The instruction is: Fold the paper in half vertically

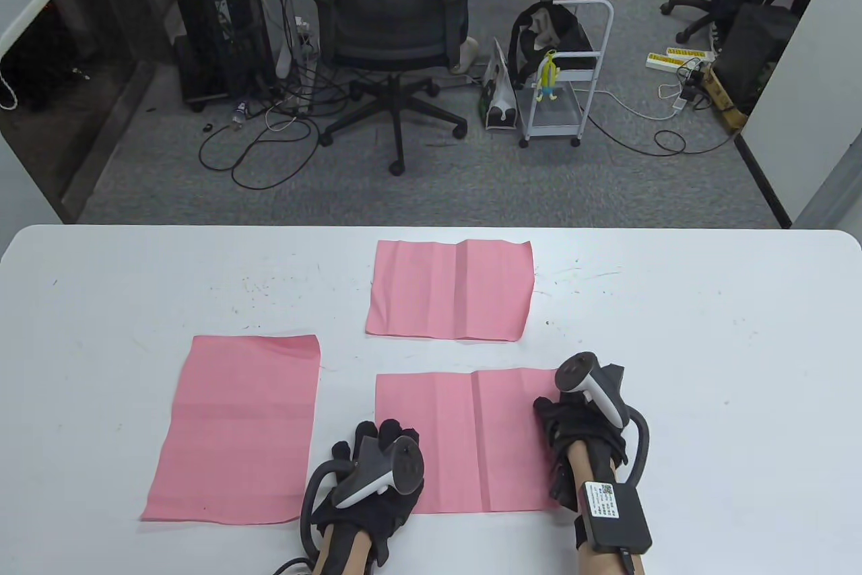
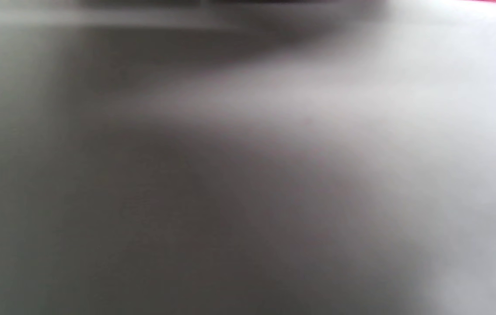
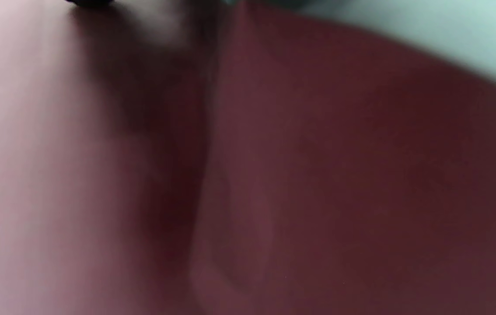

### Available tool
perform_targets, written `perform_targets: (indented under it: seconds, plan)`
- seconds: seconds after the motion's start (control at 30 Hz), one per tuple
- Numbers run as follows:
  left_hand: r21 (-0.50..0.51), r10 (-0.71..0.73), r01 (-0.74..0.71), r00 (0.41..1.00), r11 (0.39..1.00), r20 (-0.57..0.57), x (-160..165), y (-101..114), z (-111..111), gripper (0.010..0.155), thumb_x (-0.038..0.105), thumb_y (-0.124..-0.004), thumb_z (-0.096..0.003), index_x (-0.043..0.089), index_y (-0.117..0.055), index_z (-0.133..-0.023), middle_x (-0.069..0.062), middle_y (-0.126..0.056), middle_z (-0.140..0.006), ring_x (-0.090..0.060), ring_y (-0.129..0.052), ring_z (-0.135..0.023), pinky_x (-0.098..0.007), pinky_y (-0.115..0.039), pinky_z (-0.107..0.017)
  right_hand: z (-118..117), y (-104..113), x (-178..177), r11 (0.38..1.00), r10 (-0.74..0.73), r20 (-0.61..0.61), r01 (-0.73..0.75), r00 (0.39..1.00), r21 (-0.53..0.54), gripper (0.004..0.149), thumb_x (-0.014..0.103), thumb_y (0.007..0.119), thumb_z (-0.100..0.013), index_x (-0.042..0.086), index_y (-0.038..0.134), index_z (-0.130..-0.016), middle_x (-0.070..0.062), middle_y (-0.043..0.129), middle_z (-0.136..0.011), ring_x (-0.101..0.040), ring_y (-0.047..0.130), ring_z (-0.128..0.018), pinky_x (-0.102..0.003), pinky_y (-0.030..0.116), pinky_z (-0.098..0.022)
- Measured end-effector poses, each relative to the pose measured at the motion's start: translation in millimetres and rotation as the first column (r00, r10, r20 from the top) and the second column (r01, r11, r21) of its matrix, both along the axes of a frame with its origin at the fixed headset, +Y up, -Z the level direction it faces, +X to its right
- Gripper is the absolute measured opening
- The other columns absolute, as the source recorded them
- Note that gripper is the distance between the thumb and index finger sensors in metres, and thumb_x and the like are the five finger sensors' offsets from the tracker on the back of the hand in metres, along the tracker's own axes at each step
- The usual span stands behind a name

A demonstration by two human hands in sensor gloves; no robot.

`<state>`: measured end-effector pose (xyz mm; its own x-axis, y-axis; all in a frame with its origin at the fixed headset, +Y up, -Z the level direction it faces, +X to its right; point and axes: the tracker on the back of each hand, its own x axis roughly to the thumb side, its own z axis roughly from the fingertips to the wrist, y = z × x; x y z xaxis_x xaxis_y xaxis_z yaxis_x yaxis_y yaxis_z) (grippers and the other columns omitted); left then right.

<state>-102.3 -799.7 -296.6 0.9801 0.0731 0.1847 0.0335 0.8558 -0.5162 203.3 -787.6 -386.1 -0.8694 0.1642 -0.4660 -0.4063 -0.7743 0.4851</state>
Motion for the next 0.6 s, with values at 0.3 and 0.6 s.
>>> perform_targets:
  seconds: [0.3, 0.6]
  plan:
    - [-0.002, 0.0, 0.0, 1.0, 1.0, 0.0, 0.3, -0.6, 0.0, 0.073, 0.056, -0.043, -0.0596, 0.029, -0.01, -0.119, -0.006, -0.003, -0.126, -0.045, -0.008, -0.116, -0.073, -0.021, -0.08, -1.3, 0.5, 1.0, 0.999, 0.019, 0.008, -0.019, 1.0, 0.034, 0.078, 0.055, 0.072, -0.043, 0.033, 0.029, -0.104, -0.008, 0.017, -0.115, -0.043, 0.019, -0.106, -0.064, 0.03, -0.075]
    - [0.0, -0.005, 0.005, 1.0, 1.0, 0.002, 0.7, -0.6, 0.0, 0.073, 0.056, -0.043, -0.0597, 0.028, -0.01, -0.119, -0.007, -0.004, -0.126, -0.046, -0.008, -0.116, -0.073, -0.022, -0.08, 2.0, -1.5, 11.0, 0.979, -0.183, 0.025, 0.18, 0.983, 0.092, 0.051, 0.055, 0.066, -0.045, 0.03, 0.058, -0.09, -0.005, 0.021, -0.115, -0.043, 0.015, -0.105, -0.065, 0.022, -0.072]
